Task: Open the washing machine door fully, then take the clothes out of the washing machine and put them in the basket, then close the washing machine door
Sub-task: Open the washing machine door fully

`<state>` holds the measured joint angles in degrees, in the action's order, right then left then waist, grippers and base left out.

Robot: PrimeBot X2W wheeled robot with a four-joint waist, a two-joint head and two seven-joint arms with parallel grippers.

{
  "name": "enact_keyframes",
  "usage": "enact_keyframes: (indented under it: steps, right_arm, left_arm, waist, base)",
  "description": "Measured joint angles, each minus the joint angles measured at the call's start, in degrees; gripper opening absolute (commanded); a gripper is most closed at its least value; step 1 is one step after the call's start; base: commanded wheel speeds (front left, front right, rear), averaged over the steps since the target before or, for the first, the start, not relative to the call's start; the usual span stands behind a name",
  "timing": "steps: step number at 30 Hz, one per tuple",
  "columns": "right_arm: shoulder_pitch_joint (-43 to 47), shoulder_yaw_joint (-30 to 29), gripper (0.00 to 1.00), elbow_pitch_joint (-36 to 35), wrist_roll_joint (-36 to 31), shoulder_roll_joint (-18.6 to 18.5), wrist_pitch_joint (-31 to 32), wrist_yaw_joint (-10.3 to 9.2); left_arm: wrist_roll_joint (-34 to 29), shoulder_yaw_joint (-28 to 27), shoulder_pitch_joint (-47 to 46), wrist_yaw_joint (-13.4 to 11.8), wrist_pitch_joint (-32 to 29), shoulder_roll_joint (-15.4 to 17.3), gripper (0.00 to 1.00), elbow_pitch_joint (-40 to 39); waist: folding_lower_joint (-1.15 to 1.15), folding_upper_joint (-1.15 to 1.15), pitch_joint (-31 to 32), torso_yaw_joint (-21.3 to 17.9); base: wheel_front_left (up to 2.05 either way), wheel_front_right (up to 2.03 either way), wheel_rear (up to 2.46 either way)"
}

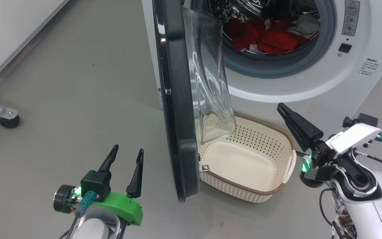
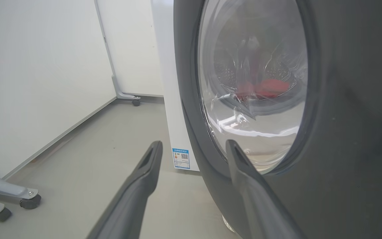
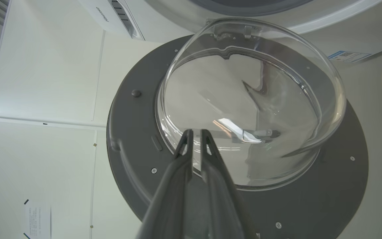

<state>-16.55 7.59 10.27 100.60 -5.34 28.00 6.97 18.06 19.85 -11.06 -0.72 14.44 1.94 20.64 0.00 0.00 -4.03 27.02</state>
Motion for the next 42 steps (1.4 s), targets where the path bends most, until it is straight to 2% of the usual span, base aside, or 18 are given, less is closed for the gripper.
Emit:
enact_keyframes:
  steps: [1,2,3,8,21,25,32,34,35,37,39,42]
  right_arm:
    - [1.0,-0.6,0.55,-0.6,-0.9,-0.5,-1.0,0.0]
    - [2.1,-1.1,0.97,-1.0,-2.0,-0.9,-2.1,0.0]
    - [3.2,-1.6,1.0,-1.4,-2.9,-1.2,-3.1,0.0]
    - [7.8,-3.5,1.0,-3.0,-8.6,-2.4,-9.0,0.0]
    - [18.4,-3.4,1.0,-4.1,-28.3,-5.0,-25.2,0.0]
    - [21.4,-4.9,1.0,-3.1,-38.3,-8.3,-32.1,-0.07]
    - [22.6,-5.4,1.0,-3.0,-56.3,-13.4,-43.3,-6.23]
    - [23.3,-5.1,1.0,-3.4,-60.4,-14.5,-44.1,-8.16]
    - [23.4,-4.5,1.0,-4.0,-64.0,-15.1,-43.6,-9.72]
    - [23.4,-4.2,1.0,-4.8,-66.7,-15.1,-43.4,-11.24]
    - [23.7,-3.5,1.0,-5.5,-68.9,-15.0,-43.1,-12.23]
    - [24.3,-2.2,1.0,-6.3,-71.6,-14.1,-43.1,-12.73]
  left_arm:
    - [0.0,-0.2,0.0,0.0,0.0,0.0,1.0,0.0]
    - [0.0,-0.4,0.1,0.0,0.0,0.0,1.0,0.0]
    - [0.0,-0.6,0.2,0.0,0.0,0.0,1.0,-0.1]
    - [0.0,-1.1,0.7,-0.1,0.0,0.0,1.0,-0.2]
    - [-0.2,-2.1,2.0,-0.1,0.0,0.4,1.0,-0.2]
    - [-0.7,-2.3,2.0,-0.1,0.0,0.5,1.0,-0.2]
    - [-1.0,-3.5,2.0,-0.1,0.0,1.0,1.0,-0.5]
    - [-1.0,-3.5,2.0,-0.1,0.0,1.0,1.0,-0.5]
    - [-1.0,-4.0,2.0,-0.3,0.0,0.9,1.0,-0.6]
    - [-1.0,-4.0,2.0,-0.3,0.0,0.9,1.0,-0.6]
    - [-1.0,-4.0,2.0,-0.3,0.0,0.9,1.0,-0.6]
    - [-1.0,-4.1,2.0,-0.3,0.0,0.9,1.0,-0.6]
  waist:
    - [0.0,0.0,0.2,-0.1]
    - [0.0,0.0,0.3,-0.3]
    - [0.0,0.0,0.4,-0.5]
    - [0.0,0.0,0.9,-1.1]
    - [0.0,0.0,1.6,-3.9]
    - [0.0,0.0,1.8,-4.4]
    - [0.0,0.0,2.0,-5.5]
    - [0.0,0.0,2.1,-5.8]
    - [0.0,0.0,2.2,-6.0]
    - [0.0,0.0,2.3,-6.1]
    - [0.0,0.0,2.3,-6.1]
    - [0.0,0.0,2.3,-6.2]
  base:
    - [0.0,0.0,0.0]
    - [0.0,0.0,0.0]
    - [0.0,0.0,0.0]
    - [0.0,0.0,0.0]
    - [0.0,0.0,0.0]
    - [0.0,0.0,0.0]
    - [0.0,0.0,0.0]
    - [0.0,0.0,0.0]
    - [0.0,0.0,0.0]
    - [0.0,0.0,0.0]
    - [0.0,0.0,0.0]
    - [0.0,0.0,0.0]
